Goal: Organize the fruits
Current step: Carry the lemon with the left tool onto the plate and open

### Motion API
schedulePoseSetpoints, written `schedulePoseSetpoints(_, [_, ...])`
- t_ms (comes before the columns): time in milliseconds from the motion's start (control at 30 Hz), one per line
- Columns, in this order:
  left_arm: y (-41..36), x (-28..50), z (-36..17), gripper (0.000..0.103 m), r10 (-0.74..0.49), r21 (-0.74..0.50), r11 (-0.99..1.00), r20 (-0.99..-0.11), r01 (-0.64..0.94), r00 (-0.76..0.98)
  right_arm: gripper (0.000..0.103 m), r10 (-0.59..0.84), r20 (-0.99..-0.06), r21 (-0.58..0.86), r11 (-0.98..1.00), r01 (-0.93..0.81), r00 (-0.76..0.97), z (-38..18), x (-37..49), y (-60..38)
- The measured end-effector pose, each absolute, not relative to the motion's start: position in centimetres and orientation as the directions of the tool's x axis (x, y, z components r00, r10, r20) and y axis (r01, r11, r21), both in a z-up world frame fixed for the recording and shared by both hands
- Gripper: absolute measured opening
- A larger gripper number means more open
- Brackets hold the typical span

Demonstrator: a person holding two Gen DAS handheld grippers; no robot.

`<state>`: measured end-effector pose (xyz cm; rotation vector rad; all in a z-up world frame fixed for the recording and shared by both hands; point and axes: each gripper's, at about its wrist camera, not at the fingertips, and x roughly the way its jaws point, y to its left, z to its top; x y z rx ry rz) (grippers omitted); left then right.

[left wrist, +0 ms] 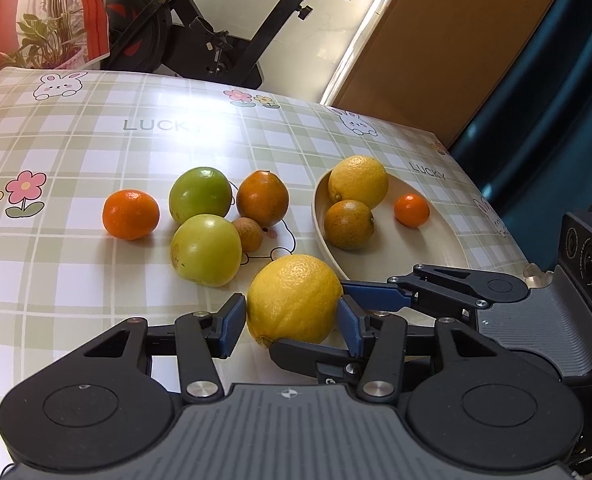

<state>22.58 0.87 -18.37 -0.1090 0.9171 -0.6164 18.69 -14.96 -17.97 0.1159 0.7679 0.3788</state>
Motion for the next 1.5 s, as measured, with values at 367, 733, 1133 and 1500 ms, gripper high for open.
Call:
schedulePoseSetpoints(367, [-2.7,21.1,-16.3,0.053,-0.512,-0.256,0.827,-0.71,0.501,0.483,0.064,0.347,-0.602,0.267,0.936,-0.229,0.719,-16.6,16.0,-16.7])
schedulePoseSetpoints(733, [-7.8,22.0,-15.4,0.054,-0.547,-0.242,0.783,-0.706,0.573,0.45,0.064,0.26,-0.573,0.27,0.955,-0.12,0.777,-15.6,14.6,-20.9])
schedulePoseSetpoints(1133, [-14.3,24.5,-17.0,0.054,-0.575,-0.257,0.737,-0.725,0.625,0.38,0.064,0.167,-0.596,0.263,0.965,-0.006,0.785,-16.0,14.5,-26.9])
schedulePoseSetpoints(1500, [-16.3,27.2,-17.5,0.055,-0.561,-0.266,0.758,-0.732,0.595,0.387,0.064,0.138,-0.626,0.198,0.98,-0.014,0.767,-16.4,17.1,-28.8])
